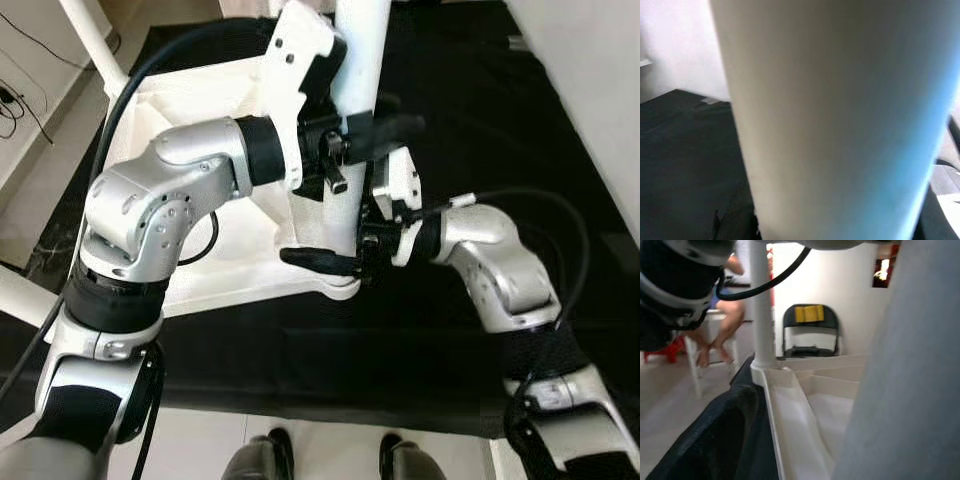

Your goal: Building children table

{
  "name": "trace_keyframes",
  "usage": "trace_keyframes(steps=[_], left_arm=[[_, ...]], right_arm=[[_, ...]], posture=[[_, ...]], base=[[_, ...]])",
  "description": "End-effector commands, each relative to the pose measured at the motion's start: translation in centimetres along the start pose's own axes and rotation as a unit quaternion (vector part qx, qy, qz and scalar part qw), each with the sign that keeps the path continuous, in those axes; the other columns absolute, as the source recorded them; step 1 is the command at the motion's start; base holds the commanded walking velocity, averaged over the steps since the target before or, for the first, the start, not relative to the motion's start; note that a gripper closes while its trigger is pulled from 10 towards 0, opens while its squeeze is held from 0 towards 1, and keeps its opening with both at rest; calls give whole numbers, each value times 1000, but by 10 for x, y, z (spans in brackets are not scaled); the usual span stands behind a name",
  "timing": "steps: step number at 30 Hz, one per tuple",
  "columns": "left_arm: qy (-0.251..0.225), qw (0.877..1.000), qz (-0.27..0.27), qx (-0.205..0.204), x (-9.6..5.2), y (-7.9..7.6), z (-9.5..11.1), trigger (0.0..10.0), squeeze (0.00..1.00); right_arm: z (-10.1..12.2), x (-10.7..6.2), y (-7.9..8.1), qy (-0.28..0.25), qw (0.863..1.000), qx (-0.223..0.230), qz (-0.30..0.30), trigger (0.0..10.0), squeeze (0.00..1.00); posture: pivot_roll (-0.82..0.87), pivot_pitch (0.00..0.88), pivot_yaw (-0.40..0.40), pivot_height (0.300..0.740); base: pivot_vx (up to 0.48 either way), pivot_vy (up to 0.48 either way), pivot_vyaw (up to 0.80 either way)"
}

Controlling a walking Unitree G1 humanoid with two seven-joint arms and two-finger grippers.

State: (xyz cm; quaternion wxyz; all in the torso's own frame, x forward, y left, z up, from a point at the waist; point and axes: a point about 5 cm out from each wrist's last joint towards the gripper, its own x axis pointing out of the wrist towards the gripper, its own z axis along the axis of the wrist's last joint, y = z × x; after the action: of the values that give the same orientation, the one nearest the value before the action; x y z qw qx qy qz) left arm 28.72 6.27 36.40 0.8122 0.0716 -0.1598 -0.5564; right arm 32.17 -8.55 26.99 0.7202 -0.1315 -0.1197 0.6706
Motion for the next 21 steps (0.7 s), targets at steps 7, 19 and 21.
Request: trace_keyframes(steps=[7, 19, 21], left_arm=[[17, 999, -48, 2, 15, -18, -7, 0, 0], [-32, 995, -89, -16, 16, -21, 2, 0, 0], [-55, 991, -122, -29, 15, -25, 7, 0, 0]], right_arm=[[15, 30, -6, -18, 988, -13, 154, 10000, 0], [24, 34, -17, -50, 980, -5, 194, 10000, 0], [26, 37, -15, -62, 977, -1, 206, 10000, 0]], posture=[[82, 226, 56, 740], [78, 222, 58, 740], [75, 216, 59, 740]], base=[[0, 0, 0], [0, 0, 0], [0, 0, 0]])
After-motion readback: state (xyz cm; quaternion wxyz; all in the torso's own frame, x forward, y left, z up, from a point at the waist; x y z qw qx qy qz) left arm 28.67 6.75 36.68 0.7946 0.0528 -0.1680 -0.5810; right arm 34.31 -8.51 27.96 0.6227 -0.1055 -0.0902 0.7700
